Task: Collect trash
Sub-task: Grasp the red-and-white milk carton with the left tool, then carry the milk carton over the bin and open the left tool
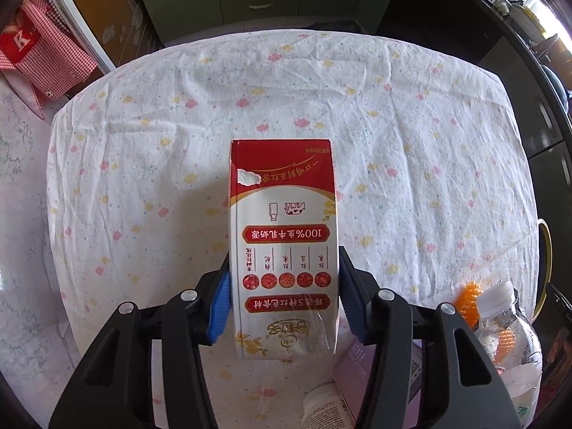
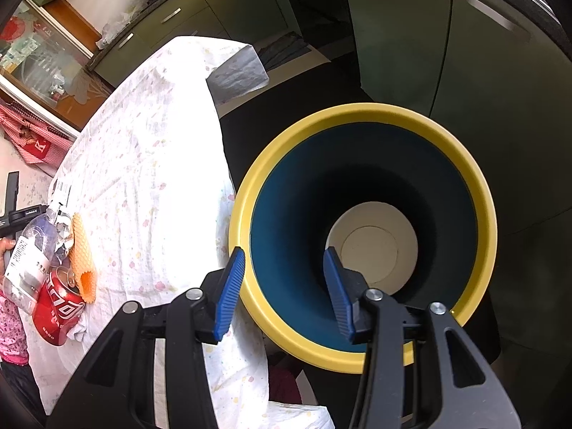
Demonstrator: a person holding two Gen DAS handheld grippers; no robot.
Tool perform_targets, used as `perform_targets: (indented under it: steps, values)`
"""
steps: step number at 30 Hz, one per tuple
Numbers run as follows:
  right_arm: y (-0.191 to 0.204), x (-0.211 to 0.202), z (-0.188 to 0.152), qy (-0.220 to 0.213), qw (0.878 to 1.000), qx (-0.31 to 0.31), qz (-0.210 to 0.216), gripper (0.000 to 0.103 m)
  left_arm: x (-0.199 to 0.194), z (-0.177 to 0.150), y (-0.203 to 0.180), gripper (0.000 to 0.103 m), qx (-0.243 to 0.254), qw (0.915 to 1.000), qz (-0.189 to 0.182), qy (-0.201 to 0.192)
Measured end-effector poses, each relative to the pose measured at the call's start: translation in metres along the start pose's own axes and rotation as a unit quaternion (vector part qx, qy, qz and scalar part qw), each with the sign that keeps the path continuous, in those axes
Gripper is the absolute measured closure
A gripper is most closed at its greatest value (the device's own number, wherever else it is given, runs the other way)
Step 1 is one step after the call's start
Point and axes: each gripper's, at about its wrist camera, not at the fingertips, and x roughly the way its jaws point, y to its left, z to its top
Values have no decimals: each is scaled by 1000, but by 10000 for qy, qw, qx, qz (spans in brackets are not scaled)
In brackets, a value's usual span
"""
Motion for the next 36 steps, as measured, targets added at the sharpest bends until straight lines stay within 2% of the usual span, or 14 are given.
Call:
perform_targets:
  steps: [6, 8, 11, 14, 18, 24, 29, 32, 36]
  values:
    - [-8, -11, -7, -173, 9998, 49, 35, 59, -46, 7, -10, 51, 174, 9990, 29, -410]
    - [-13, -18, -11, -265, 9996, 88, 40, 59, -73, 7, -20, 51, 315, 9974, 42, -639]
    - [-22, -30, -19, -413, 9990, 179, 69, 59, -115, 0, -43, 51, 584, 9938, -132, -935]
    - [-34, -38, -28, -502, 9984, 257, 59, 59, -151, -14, -90, 50, 1008, 9876, -443, -1122]
    - [-53, -46, -40, -579, 9977, 364, 16, 59, -173, -41, -175, 50, 1757, 9742, -939, -1057]
    - [-89, -55, -61, -669, 9960, 595, 52, 59, -151, -75, -311, 50, 2826, 9486, -1325, -518]
    - [-112, -58, -79, -706, 9952, 678, 36, 59, -109, -97, -422, 50, 3491, 9276, -1327, -3]
    - [-121, -57, -89, -693, 9952, 686, 82, 59, -79, -107, -471, 50, 3744, 9187, -1234, 240]
    - [-130, -53, -99, -653, 9952, 707, 150, 59, -48, -111, -518, 50, 3888, 9145, -1048, 394]
